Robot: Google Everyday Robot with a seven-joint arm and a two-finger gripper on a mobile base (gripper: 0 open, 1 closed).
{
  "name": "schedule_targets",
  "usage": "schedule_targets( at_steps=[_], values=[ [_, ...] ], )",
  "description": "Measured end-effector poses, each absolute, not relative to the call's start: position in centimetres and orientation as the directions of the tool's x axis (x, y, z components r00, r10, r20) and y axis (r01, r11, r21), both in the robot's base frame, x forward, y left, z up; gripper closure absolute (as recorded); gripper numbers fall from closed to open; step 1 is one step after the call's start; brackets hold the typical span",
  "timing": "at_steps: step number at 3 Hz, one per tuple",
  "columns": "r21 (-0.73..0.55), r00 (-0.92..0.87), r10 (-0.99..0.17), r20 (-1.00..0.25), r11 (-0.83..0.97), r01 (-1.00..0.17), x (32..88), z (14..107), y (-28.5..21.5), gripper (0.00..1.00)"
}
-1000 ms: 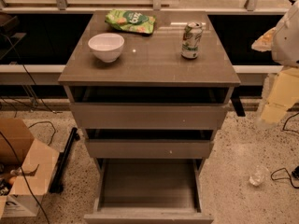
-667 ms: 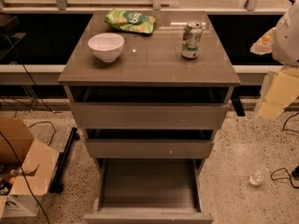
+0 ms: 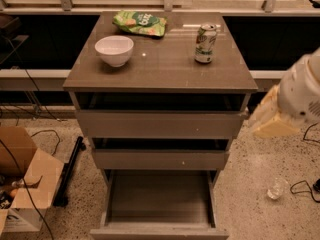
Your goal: Close bottom drawer
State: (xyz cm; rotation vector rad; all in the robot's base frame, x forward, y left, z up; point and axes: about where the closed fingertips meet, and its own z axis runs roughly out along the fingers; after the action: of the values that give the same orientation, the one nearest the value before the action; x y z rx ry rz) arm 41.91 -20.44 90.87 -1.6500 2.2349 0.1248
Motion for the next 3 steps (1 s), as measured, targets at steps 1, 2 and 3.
schedule_targets(
  at_steps=[1, 2, 3],
  values=[
    [-0.081, -0.307, -0.861, -0.406, 0.369, -0.926, 41.6, 86.4, -20.6, 0.91],
    [0.004, -0.334, -0.829, -0.449, 0.372, -0.928, 41.9, 80.4, -19.7, 1.00],
    [0.004, -0.334, -0.829, -0.449, 0.372, -0.928, 41.9, 80.4, -19.7, 1.00]
  ],
)
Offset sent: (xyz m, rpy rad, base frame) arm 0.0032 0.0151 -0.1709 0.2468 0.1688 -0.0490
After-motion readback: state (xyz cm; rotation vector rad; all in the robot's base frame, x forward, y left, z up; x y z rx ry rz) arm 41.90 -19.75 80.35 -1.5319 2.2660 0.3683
